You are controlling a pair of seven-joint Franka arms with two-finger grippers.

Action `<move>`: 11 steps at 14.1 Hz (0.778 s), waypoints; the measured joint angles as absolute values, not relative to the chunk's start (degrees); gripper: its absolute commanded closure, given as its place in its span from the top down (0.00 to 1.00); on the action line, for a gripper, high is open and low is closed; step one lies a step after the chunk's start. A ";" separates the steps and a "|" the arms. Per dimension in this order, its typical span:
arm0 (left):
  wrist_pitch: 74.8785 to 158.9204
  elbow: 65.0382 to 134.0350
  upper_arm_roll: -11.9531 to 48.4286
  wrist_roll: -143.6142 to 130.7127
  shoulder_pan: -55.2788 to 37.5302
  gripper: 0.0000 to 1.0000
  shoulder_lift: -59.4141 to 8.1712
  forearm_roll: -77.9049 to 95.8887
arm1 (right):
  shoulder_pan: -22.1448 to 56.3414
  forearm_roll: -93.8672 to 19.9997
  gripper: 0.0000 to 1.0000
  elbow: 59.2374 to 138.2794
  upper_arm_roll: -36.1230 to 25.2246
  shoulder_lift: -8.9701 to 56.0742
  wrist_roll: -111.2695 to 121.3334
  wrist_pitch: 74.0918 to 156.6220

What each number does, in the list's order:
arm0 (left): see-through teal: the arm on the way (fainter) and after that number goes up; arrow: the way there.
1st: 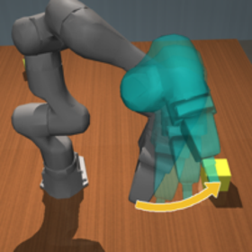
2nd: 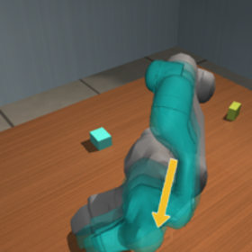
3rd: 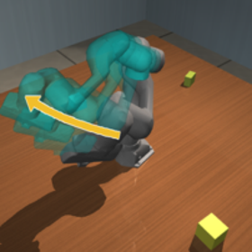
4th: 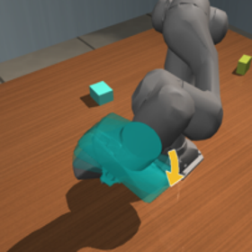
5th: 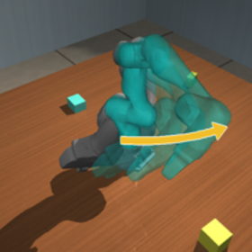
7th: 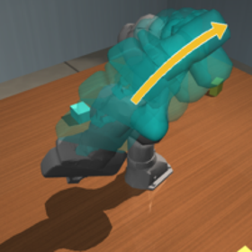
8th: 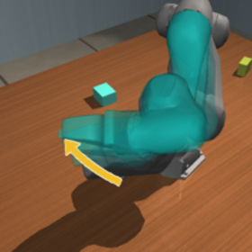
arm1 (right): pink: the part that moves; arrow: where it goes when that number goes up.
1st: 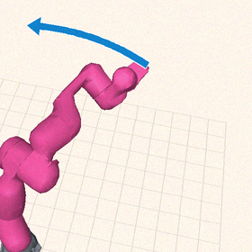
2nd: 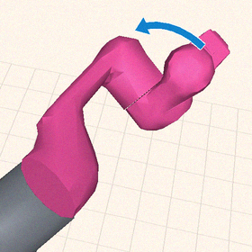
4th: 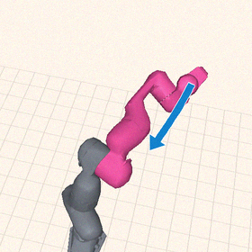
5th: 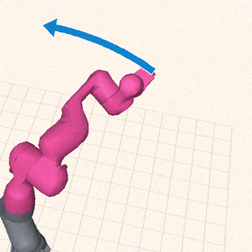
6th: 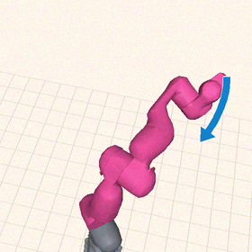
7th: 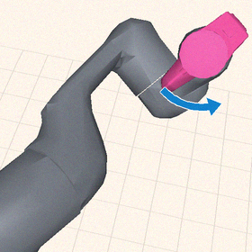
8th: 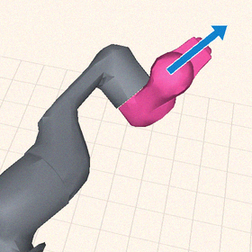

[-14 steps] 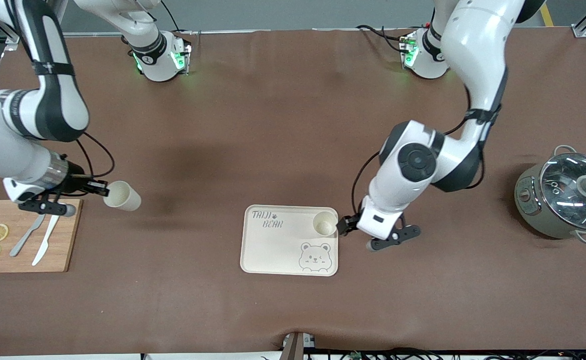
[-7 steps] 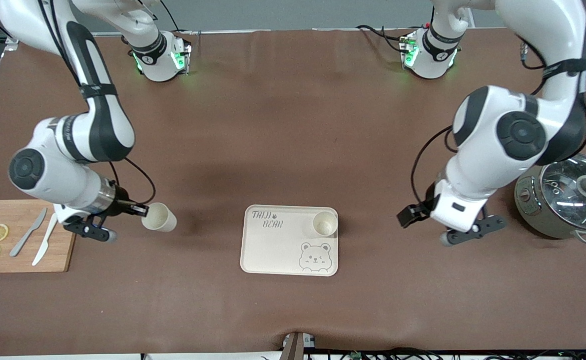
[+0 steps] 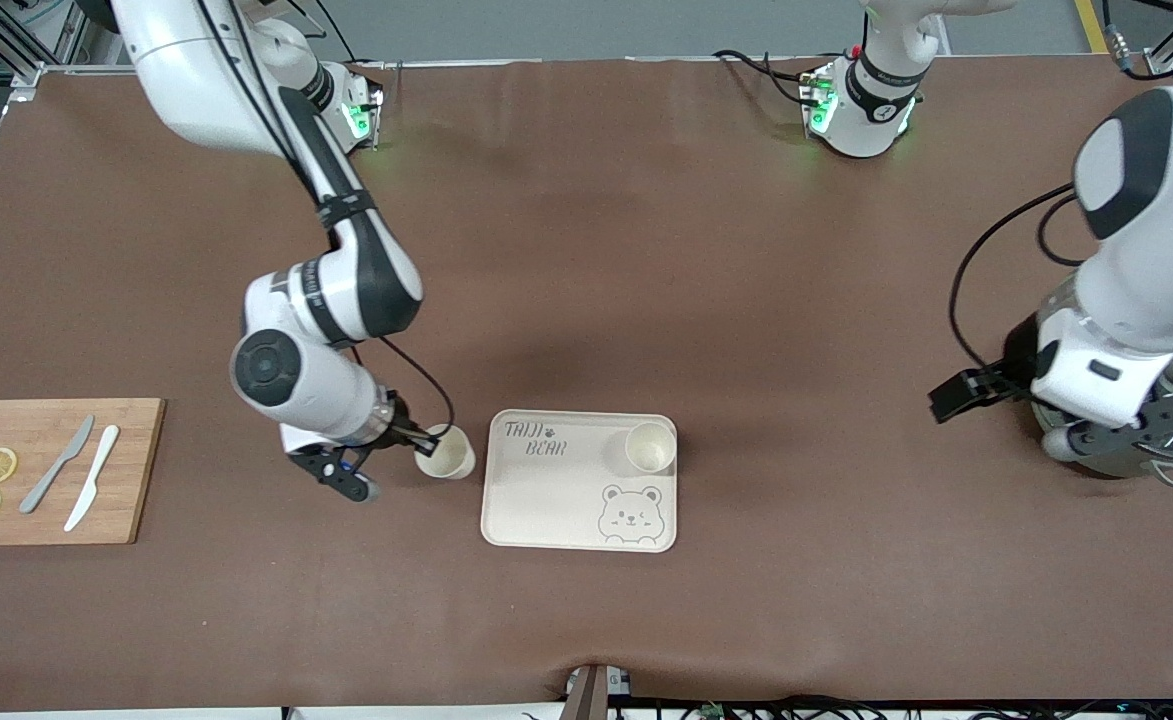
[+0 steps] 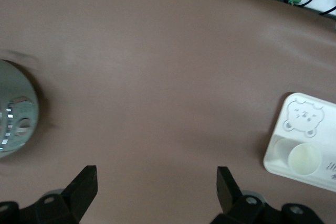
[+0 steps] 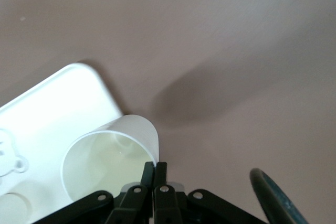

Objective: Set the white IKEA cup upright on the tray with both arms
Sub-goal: 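Lower the cup held by the right gripper onto the tray beside the other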

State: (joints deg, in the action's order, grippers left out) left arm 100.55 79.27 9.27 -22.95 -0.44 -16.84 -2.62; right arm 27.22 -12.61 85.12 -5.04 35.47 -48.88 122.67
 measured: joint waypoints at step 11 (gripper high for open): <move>91.22 79.49 9.14 -3.61 9.58 1.00 -7.50 -2.67 | 35.28 -12.61 0.00 84.84 -5.72 40.95 -61.56 130.33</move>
State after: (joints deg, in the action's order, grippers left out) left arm 91.22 79.49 9.14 -3.61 9.58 -7.50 -2.67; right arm 35.28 -12.61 84.84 -5.72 40.95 -61.56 130.33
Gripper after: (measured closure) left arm 0.000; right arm 0.978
